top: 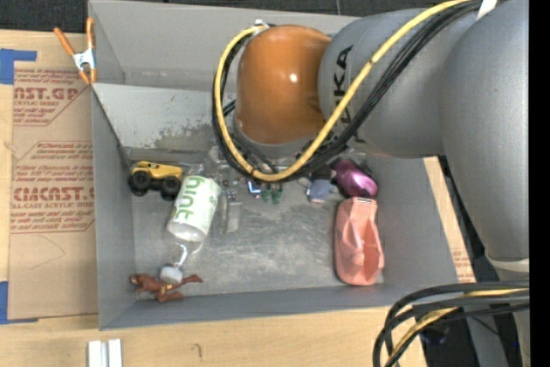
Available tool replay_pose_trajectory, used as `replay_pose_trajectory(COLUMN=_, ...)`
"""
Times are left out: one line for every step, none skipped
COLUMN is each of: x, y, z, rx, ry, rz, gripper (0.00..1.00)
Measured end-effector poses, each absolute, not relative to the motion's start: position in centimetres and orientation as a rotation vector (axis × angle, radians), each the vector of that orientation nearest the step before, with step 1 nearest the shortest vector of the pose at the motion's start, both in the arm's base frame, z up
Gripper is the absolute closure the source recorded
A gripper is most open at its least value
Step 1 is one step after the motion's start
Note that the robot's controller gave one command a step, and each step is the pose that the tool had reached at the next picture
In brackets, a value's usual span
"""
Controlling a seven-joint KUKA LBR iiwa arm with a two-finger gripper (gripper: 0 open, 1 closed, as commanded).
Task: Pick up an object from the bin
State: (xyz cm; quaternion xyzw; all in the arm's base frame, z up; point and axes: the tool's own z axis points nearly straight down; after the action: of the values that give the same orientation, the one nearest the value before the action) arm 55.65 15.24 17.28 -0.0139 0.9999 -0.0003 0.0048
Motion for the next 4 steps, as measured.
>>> replay_pose_trajectory(x=53.7, y=17.5, z=15.1, rx=0.034, ry=3.143, rz=0.002, gripper=0.00)
replay_pose_trajectory(x=53.1, y=19.5, z=11.4, rx=-0.115, ry=3.132, rz=0.004, gripper=0.00)
replay_pose_trajectory(x=55.9, y=20.1, z=7.0, rx=-0.483, ry=3.103, rz=0.002, gripper=1.00)
replay_pose_trajectory(x=55.9, y=20.1, z=7.0, rx=-0.482, ry=3.103, rz=0.004, gripper=1.00)
